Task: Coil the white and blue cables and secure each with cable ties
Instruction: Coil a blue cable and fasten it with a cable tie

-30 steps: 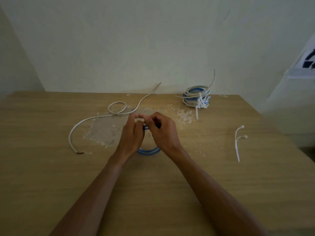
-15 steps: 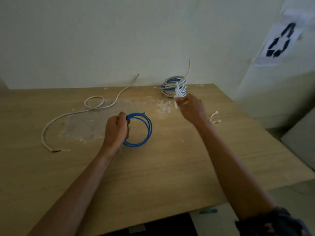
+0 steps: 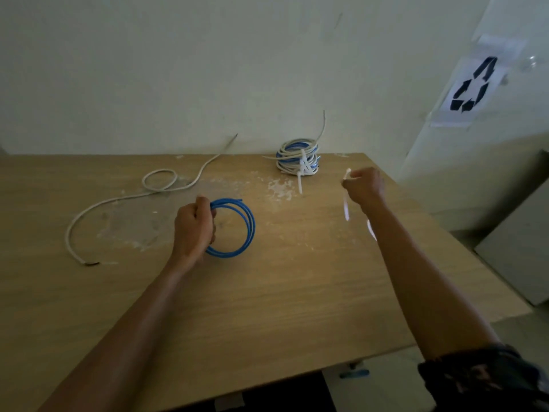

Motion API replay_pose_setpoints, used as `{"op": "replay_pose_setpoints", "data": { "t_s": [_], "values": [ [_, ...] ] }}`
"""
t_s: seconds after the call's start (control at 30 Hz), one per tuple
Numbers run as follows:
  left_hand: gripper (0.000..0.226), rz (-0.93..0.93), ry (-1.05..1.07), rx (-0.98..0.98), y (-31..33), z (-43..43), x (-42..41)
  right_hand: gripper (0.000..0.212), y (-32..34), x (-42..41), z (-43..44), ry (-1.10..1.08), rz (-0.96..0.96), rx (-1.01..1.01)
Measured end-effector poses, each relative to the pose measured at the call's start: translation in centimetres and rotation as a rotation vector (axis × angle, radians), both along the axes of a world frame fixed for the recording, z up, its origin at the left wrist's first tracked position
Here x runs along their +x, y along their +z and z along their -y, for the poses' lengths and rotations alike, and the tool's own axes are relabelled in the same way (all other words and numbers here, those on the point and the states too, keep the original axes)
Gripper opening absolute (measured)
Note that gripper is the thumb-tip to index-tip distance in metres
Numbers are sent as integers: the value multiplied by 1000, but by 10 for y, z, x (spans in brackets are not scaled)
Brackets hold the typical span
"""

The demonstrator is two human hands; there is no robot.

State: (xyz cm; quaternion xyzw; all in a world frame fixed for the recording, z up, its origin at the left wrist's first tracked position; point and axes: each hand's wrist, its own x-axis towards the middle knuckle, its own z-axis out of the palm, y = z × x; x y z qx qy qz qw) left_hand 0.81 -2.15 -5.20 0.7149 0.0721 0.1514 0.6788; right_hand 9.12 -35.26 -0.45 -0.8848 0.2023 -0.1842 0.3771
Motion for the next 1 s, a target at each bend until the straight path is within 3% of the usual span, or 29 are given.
{"op": "replay_pose_setpoints", "data": {
  "t_s": [0.07,0.13,0.2,0.33,0.47,0.67,0.8,0.9,1.0],
  "values": [
    [50,-13,7,-66,1,-2,1,11,22,-6,-28,167,142,270],
    [51,-22,33,-107,1,-6,3,11,42,-24,-67,362,242,518],
    [50,-24,80,-129,2,-14,4,11,53,-48,-112,583,361,606],
    [46,-35,217,-266,5,-34,9,23,29,-94,-185,956,448,293],
    [45,-45,309,-294,1,-43,15,8,4,-108,-211,1092,471,-83],
    [48,-92,438,-291,-11,-58,24,8,-11,-111,-217,1174,508,-186],
    [39,3,282,-213,4,-45,12,11,-21,-104,-229,1155,559,-310],
    [47,78,48,-66,16,-30,-3,8,-31,-95,-225,994,761,-334],
    [52,101,-10,-15,20,-20,-11,9,-41,-92,-219,884,907,-361]
  ]
}}
